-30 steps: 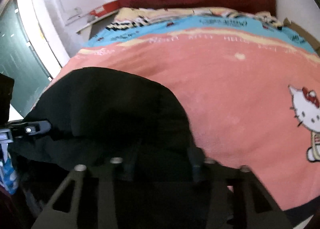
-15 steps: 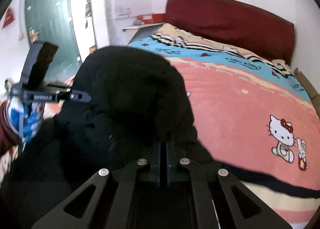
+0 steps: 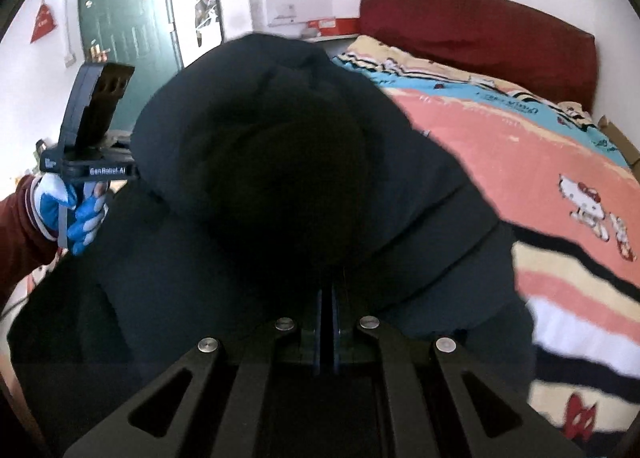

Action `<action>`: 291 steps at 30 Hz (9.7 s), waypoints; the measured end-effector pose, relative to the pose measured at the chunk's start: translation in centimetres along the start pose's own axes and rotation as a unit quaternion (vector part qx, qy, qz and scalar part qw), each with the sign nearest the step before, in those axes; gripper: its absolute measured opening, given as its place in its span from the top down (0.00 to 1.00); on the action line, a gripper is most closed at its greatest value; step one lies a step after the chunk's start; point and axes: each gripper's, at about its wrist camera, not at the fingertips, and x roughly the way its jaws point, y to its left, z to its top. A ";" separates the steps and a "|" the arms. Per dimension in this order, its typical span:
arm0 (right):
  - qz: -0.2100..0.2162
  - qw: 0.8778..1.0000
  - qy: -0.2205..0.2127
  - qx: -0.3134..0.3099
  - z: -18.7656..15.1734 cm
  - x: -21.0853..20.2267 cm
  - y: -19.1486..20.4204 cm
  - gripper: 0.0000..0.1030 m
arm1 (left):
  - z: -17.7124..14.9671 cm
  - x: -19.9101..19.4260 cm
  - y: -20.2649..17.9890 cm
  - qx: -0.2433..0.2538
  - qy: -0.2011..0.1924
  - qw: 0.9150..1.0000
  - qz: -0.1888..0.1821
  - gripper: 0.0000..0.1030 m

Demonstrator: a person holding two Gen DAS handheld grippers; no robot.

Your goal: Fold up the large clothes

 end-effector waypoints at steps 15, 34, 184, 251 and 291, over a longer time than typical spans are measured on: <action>-0.006 0.998 0.047 0.036 -1.9 4.5 -0.6 0.95 | -2.4 3.5 0.5 -0.021 0.034 0.998 0.038 0.95; -0.045 0.990 0.091 0.102 -1.5 4.6 -0.2 0.86 | -1.3 3.4 -0.3 -0.086 0.065 0.990 0.095 0.94; -0.117 0.981 0.078 0.132 -0.1 10.9 -7.5 0.20 | 1.4 11.6 -5.0 -0.068 0.107 0.983 0.132 0.57; -0.157 0.966 0.096 0.182 -13.9 -20.5 2.1 0.05 | -16.5 -21.6 -2.9 -0.179 0.078 0.973 0.125 0.38; 0.044 0.933 0.158 0.319 -24.5 -16.3 2.3 0.03 | -34.1 -21.2 -0.1 -0.445 0.074 0.875 -0.178 0.34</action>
